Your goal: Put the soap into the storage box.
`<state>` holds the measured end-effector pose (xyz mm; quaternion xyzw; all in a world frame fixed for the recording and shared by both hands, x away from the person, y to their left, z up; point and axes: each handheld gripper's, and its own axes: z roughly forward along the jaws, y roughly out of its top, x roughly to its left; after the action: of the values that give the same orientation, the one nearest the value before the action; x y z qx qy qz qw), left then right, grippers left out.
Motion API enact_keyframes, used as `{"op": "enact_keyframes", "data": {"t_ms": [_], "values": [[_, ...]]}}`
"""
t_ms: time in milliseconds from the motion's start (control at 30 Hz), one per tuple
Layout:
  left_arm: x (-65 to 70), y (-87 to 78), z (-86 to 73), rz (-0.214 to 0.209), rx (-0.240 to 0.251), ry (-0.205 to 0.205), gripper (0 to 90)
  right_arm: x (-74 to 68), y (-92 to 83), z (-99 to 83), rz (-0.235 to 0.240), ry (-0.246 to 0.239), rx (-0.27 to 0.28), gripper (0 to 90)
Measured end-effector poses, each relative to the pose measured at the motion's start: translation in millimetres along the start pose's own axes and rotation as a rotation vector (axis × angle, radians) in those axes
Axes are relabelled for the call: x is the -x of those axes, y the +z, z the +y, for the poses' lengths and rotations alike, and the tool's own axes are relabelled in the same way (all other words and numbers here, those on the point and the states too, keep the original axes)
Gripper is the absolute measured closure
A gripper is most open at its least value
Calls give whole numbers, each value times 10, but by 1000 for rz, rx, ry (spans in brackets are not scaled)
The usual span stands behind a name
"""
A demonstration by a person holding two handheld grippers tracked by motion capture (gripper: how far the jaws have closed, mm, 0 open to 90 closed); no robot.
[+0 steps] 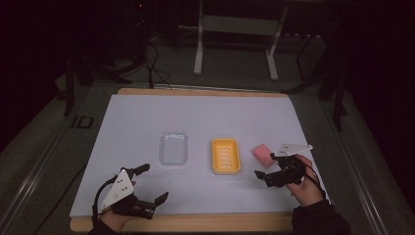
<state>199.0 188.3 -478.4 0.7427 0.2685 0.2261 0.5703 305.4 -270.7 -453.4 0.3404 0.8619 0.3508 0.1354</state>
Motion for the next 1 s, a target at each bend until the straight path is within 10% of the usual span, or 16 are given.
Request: {"op": "enact_keyframes", "data": {"t_ms": [167, 1000], "values": [[2, 4, -3, 2, -8, 4, 6, 27, 48, -36, -41, 37, -94, 105], [7, 12, -6, 1, -17, 9, 6, 140, 168, -45, 95, 140, -635, 135]]}}
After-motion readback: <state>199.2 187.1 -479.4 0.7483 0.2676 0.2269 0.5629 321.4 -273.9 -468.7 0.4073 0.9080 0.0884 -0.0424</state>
